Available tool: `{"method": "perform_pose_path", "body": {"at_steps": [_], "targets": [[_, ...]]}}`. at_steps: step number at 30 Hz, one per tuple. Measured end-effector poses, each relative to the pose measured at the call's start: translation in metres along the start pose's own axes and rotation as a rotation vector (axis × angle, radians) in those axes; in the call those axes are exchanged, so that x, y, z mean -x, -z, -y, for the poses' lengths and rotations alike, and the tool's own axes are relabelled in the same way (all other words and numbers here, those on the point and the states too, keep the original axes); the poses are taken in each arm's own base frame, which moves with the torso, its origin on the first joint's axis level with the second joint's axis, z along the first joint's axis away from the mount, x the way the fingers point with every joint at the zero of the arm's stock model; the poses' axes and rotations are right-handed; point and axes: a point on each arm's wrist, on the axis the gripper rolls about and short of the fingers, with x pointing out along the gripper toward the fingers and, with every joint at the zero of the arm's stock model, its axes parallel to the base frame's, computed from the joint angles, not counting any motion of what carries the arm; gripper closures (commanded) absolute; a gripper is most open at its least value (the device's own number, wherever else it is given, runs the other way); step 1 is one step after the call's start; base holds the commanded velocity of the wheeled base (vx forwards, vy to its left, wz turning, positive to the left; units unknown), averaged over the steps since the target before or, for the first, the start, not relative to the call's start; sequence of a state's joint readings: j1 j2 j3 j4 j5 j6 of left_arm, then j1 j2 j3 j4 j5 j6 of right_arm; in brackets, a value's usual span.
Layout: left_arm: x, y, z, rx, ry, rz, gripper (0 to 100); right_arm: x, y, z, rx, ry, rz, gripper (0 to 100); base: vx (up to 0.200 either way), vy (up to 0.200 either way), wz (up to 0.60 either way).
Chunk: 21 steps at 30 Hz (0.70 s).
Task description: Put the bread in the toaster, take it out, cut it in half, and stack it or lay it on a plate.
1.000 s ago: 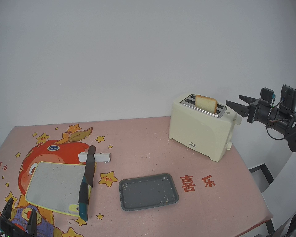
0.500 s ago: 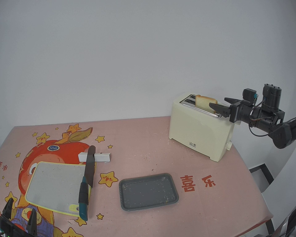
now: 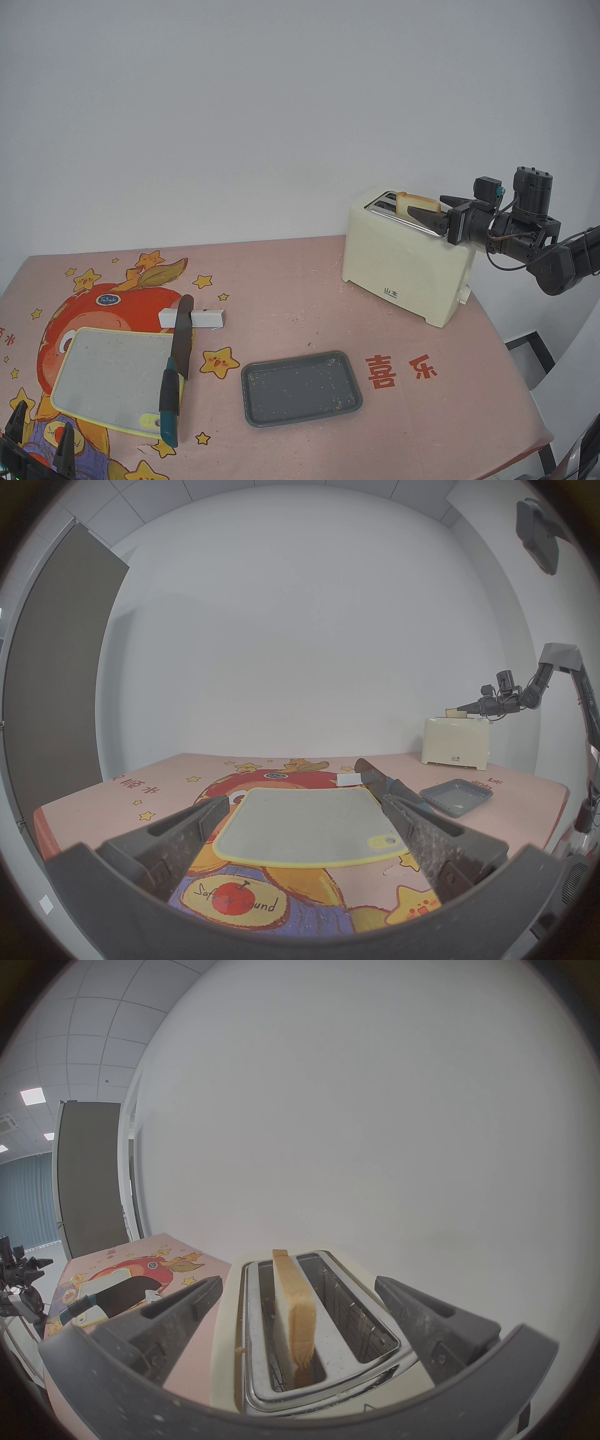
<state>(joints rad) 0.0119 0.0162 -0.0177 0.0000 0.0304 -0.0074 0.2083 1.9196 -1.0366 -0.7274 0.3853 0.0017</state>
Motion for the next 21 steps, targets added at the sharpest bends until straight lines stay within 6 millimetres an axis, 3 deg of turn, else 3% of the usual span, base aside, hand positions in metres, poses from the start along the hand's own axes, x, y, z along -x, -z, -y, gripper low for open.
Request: {"method": "perform_pose_path", "body": {"at_steps": [3,4,21], "targets": [[0.0,0.0,0.0,0.0,0.0,0.0,0,-0.0003,0.0,-0.0005,0.001,0.004,-0.001,0,0.0,0.0,0.0],[0.0,0.0,0.0,0.0,0.0,0.0,0,-0.0004,0.0002,-0.0004,0.001,0.009,-0.002,100,0.0,0.0,0.0],[0.0,0.0,0.0,0.0,0.0,0.0,0,-0.0023,0.0013,-0.0007,0.004,0.016,-0.006,100,0.0,0.0,0.0]]}}
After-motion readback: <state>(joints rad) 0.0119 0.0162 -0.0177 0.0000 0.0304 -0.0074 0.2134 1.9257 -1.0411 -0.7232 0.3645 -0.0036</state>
